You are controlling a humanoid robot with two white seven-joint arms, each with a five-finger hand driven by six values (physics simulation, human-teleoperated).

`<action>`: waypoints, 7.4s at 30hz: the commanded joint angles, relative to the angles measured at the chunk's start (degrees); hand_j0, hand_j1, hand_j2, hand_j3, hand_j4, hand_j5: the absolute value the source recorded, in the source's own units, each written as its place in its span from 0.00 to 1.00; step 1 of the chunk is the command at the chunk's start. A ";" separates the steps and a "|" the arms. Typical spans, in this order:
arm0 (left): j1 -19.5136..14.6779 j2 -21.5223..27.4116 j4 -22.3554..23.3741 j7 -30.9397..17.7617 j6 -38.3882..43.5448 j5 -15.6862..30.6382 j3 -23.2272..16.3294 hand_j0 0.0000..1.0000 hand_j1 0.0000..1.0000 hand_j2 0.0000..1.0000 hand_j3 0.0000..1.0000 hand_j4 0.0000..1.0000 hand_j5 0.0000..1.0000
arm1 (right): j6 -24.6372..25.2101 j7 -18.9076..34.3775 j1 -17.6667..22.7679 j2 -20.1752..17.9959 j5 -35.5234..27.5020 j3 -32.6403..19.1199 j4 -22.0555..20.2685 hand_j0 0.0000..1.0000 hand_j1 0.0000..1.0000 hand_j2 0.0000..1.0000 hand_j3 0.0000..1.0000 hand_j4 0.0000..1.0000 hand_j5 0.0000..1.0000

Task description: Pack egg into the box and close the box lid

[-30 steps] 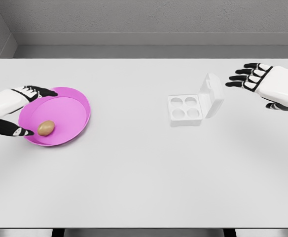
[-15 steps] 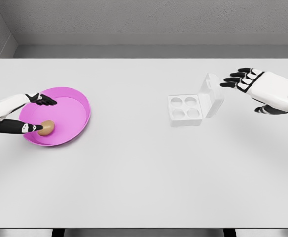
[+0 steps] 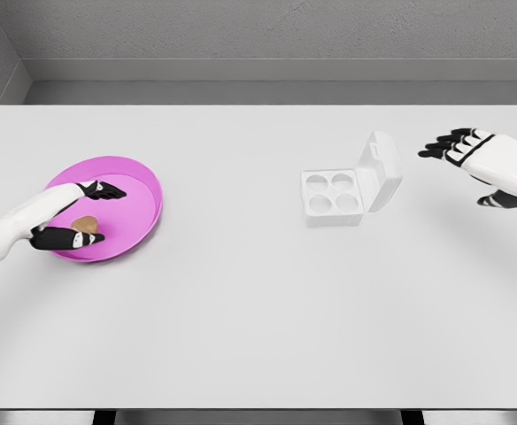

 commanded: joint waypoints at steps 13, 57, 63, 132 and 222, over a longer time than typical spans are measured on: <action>0.88 -0.67 0.04 0.02 0.15 -9.59 2.21 0.80 0.80 0.80 0.80 0.80 0.80 | 0.10 -0.03 -6.41 3.37 1.26 5.05 8.89 1.00 1.00 1.00 1.00 1.00 1.00; -5.54 7.76 2.77 0.02 5.42 -7.74 -6.85 0.76 0.76 0.76 0.76 0.76 0.76 | 0.10 2.61 -9.67 4.95 2.57 6.81 13.11 0.76 0.76 0.76 0.76 0.76 0.76; -6.86 13.13 2.42 0.02 5.42 -2.38 -8.78 0.76 0.76 0.76 0.76 0.76 0.76 | 0.10 2.61 -9.67 5.12 2.57 6.90 13.11 0.77 0.77 0.77 0.77 0.77 0.77; -9.67 9.61 6.99 0.02 6.74 -8.18 -15.81 0.73 0.73 0.73 0.73 0.73 0.73 | 0.10 2.69 -9.58 4.77 2.57 6.81 13.02 1.00 1.00 1.00 1.00 1.00 1.00; -16.17 -6.38 5.58 0.02 6.56 -8.00 -14.32 0.23 0.23 0.23 0.23 0.23 0.23 | 0.10 2.69 -9.49 4.60 2.57 6.81 12.93 1.00 1.00 1.00 1.00 1.00 1.00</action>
